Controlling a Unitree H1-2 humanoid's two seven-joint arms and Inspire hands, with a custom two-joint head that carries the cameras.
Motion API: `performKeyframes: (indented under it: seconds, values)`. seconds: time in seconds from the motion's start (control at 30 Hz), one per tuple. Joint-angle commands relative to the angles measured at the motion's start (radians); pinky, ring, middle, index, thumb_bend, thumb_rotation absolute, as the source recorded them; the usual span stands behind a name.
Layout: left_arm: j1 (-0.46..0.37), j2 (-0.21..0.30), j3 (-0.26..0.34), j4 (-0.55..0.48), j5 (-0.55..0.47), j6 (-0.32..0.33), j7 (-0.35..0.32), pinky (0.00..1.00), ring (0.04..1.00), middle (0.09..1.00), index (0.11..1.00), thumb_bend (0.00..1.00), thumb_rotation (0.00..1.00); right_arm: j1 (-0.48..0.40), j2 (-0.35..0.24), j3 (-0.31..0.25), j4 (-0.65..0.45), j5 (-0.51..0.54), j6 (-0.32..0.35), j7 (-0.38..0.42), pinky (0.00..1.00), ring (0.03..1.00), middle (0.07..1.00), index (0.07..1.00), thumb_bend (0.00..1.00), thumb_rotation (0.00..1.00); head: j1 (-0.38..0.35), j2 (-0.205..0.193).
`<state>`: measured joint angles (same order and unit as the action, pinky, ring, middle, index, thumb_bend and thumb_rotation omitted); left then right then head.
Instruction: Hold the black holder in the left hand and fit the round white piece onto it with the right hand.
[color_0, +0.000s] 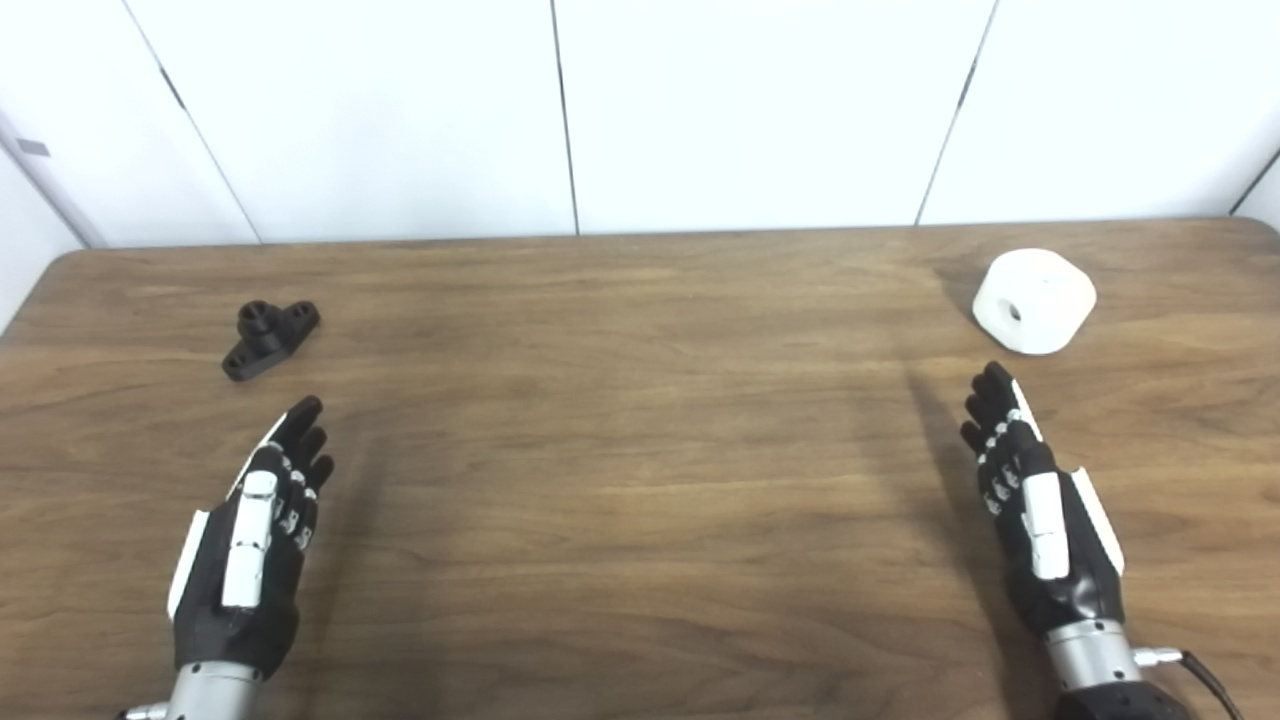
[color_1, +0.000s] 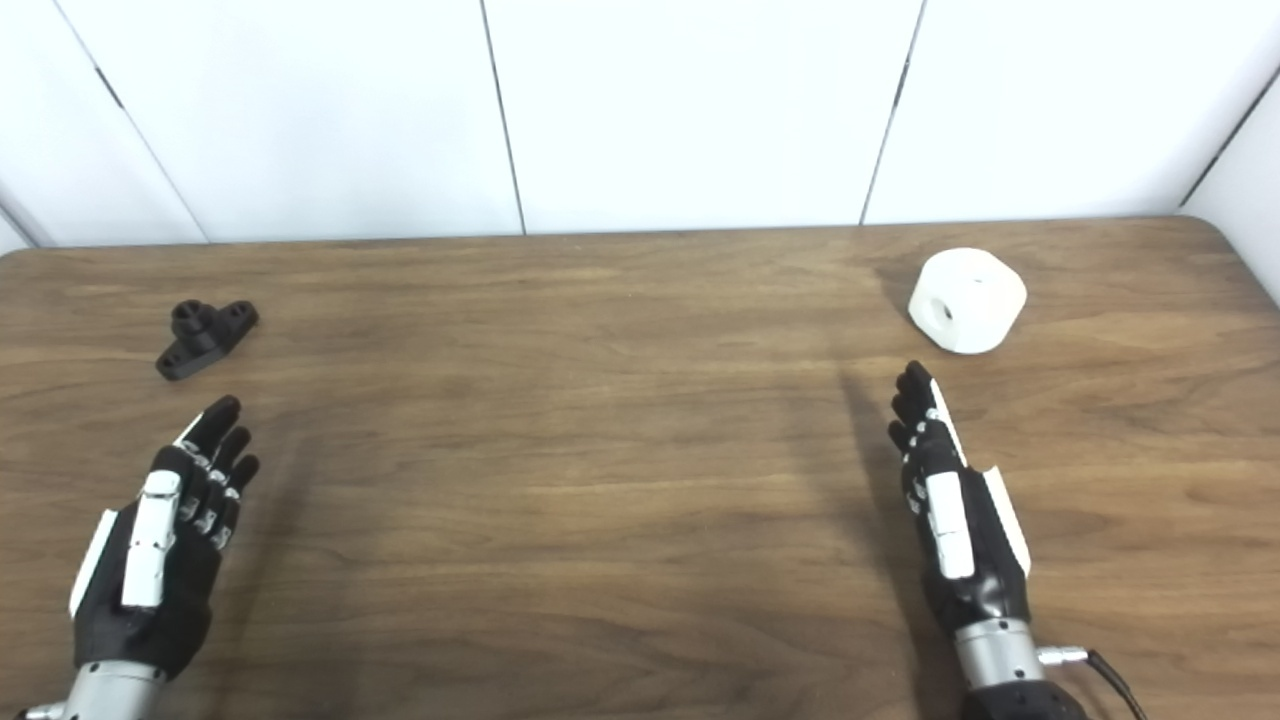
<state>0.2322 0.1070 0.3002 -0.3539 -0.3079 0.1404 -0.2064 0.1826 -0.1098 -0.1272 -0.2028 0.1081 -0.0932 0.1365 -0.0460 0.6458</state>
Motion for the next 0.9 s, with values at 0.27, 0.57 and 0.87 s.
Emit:
performKeyframes:
  seconds: [0.27, 0.57, 0.87]
  values:
    - [0.03, 0.033, -0.009, -0.013, -0.004, -0.034, -0.005, 1.0, 1.0, 0.985, 0.898, 0.38, 0.8, 0.035, -0.002, 0.002, -0.004, 0.015, -0.027, -0.003, 1.0, 1.0, 1.0, 1.0, 0.6, 1.0, 0.0, 0.001]
    - [0.033, 0.029, -0.015, -0.025, -0.001, -0.026, -0.002, 1.0, 1.0, 0.991, 0.904, 0.36, 0.81, 0.039, -0.012, 0.0, -0.01, 0.011, -0.02, 0.0, 1.0, 1.0, 1.0, 1.0, 0.62, 1.0, 0.043, -0.004]
    - [0.039, -0.015, -0.053, -0.016, 0.042, -0.048, 0.025, 1.0, 0.994, 0.984, 0.882, 0.39, 0.73, 0.032, -0.052, -0.029, 0.052, 0.047, -0.064, 0.033, 1.0, 1.0, 1.0, 1.0, 0.66, 1.0, 0.198, -0.059]
